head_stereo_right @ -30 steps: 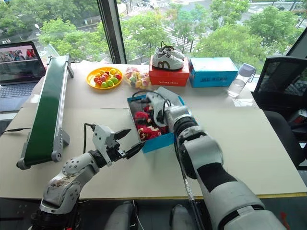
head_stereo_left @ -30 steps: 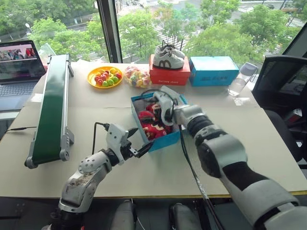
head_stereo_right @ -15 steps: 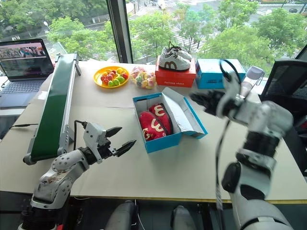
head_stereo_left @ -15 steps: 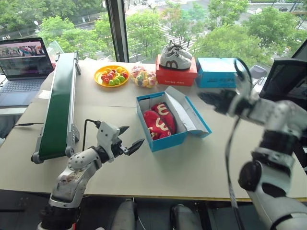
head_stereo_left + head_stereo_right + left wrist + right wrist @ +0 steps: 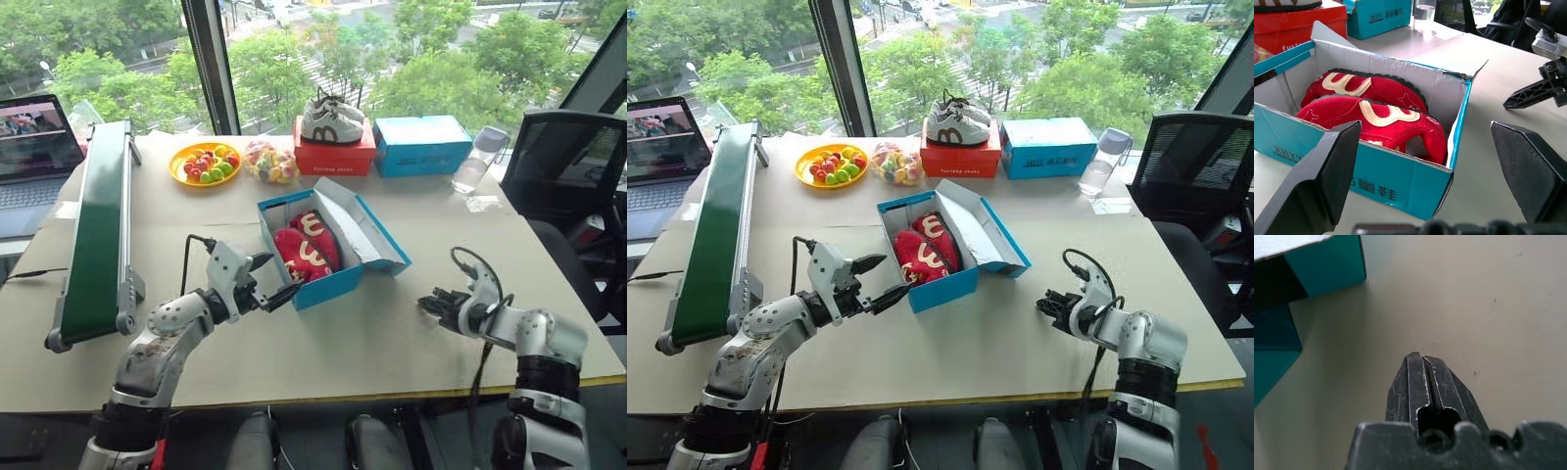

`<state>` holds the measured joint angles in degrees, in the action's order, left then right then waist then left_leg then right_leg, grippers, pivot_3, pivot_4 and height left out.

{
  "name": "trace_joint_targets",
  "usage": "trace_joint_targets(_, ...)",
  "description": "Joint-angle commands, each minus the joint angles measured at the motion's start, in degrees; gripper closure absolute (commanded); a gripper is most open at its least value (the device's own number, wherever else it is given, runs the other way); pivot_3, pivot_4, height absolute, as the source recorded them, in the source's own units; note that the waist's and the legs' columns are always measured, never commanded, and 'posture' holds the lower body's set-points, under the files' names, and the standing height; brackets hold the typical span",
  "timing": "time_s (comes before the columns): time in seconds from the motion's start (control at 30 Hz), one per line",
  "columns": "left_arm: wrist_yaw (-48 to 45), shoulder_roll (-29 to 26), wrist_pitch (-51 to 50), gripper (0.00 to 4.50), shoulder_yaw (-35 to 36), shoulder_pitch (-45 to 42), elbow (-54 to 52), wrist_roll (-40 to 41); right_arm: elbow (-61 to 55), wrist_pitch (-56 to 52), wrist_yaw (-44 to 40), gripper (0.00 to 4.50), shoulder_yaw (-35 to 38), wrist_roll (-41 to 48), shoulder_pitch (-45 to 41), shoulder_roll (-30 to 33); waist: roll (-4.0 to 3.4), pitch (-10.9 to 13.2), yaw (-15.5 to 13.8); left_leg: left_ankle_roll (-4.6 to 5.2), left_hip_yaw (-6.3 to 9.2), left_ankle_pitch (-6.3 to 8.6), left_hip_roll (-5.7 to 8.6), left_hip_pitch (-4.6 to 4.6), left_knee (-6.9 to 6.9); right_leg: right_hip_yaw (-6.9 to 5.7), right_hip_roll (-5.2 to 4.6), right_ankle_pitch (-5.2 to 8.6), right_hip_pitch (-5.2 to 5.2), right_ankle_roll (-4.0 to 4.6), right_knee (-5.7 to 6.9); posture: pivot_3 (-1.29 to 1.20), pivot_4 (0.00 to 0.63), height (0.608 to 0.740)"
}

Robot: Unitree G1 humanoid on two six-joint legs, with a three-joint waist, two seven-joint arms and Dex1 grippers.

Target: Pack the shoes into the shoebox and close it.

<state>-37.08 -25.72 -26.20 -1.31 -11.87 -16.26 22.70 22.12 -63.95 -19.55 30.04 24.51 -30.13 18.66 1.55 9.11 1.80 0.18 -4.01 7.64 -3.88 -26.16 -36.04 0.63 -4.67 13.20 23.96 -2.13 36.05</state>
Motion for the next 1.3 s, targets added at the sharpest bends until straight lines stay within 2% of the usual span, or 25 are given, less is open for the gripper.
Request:
trace_joint_targets(0.03, -0.44, -0.06, 1.15, 0.0, 0.09, -0.83, -0.93, -0.15, 9.52, 6.24, 3.42, 4.41, 2.34, 0.69, -2.63, -2.32, 0.1, -0.07, 0.15, 0.0, 0.0, 0.0, -0.01, 0.0, -0.01, 0.02, 0.01, -0.01, 0.0, 0.03, -0.01, 0.0, 0.15, 0.74)
trace_joint_targets(0.2, -0.26, 0.18, 1.21, 0.0, 0.11, -0.92, -1.07, -0.36, 22.84, 11.18, 6.29, 4.41, 7.36, 4.41, -8.34, -5.57, 0.82, -0.51, 1.24, -0.08, 0.02, 0.05, -0.12, 0.15, 0.01, 0.2, 0.22, -0.12, 0.0, 0.35, -0.05, 0.0, 0.15, 0.74)
trace_joint_targets(0.33, -0.05, 0.01, 1.1, 0.0, 0.67, -0.85, -1.55, -0.34, 25.27, 10.55, 7.02, 4.41, 7.45, 5.89, -10.15, -6.46, 1.06, -0.66, 2.14, -0.43, 0.08, 0.27, -0.18, 0.37, 0.08, 0.19, 0.26, -0.14, -0.13, 0.41, -0.04, 0.0, 0.15, 0.74)
trace_joint_targets(0.43, 0.25, -0.28, 1.12, 0.0, 1.18, -0.34, -2.05, -0.44, 18.21, 3.51, 6.0, 4.41, 5.3, 7.91, -8.77, -7.52, 1.06, -0.66, 2.34, -0.44, 0.08, 0.27, -0.18, 0.47, 0.18, 0.23, 0.27, -0.13, -0.12, 0.45, -0.03, 0.0, 0.15, 0.74)
trace_joint_targets(0.57, 0.47, -0.6, 1.08, 0.0, 1.69, 0.37, -2.62, -0.39, 6.96, -5.25, 9.02, 4.41, 5.24, 11.85, -6.59, -10.84, 1.04, -0.66, 2.29, -0.41, 0.11, 0.26, -0.21, 0.44, 0.36, 0.31, 0.35, -0.23, 0.1, 0.71, 0.12, 0.0, 0.15, 0.74)
trace_joint_targets(0.73, 1.03, -0.55, 0.75, 0.0, 1.89, 0.91, -3.55, -0.23, -0.28, -8.99, 12.5, 4.41, 5.39, 13.87, -6.13, -15.29, 0.89, -0.57, 1.88, -0.04, 0.11, 0.03, -0.19, 0.39, 0.7, 0.31, 0.38, -0.25, 0.28, 0.74, 0.12, 0.0, 0.15, 0.74)
trace_joint_targets(0.9, 1.71, -0.38, 0.46, 0.0, 2.02, 1.22, -4.39, -0.16, 13.86, 5.91, 11.94, 4.41, 5.68, 9.83, -8.6, -13.01, 0.89, -0.57, 0.76, -0.03, 0.08, 0.02, -0.07, 0.3, 0.74, 0.29, 0.29, -0.15, 0.21, 0.58, -0.04, 0.0, 0.15, 0.74)
trace_joint_targets(1.1, 2.04, -0.8, 0.03, 0.0, 2.44, 1.18, -5.26, 0.06, 29.54, 19.84, 10.25, 4.41, 8.78, 10.9, -12.73, -9.49, 1.07, -0.69, 0.77, -0.44, 0.05, 0.27, -0.09, 0.63, 0.74, 0.27, 0.26, 0.06, -0.12, 0.62, -0.2, 0.0, 0.15, 0.74)
trace_joint_targets(1.3, 2.27, -0.88, -0.09, 0.0, 2.34, 1.21, -5.63, 0.12, 39.17, 25.46, 4.73, 4.41, 13.0, 16.2, -16.26, -8.05, 1.14, -0.74, 0.83, -0.56, 0.12, 0.35, -0.15, 1.02, 0.77, 0.16, 0.23, 0.02, -0.4, 0.64, -0.55, 0.0, 0.15, 0.74)
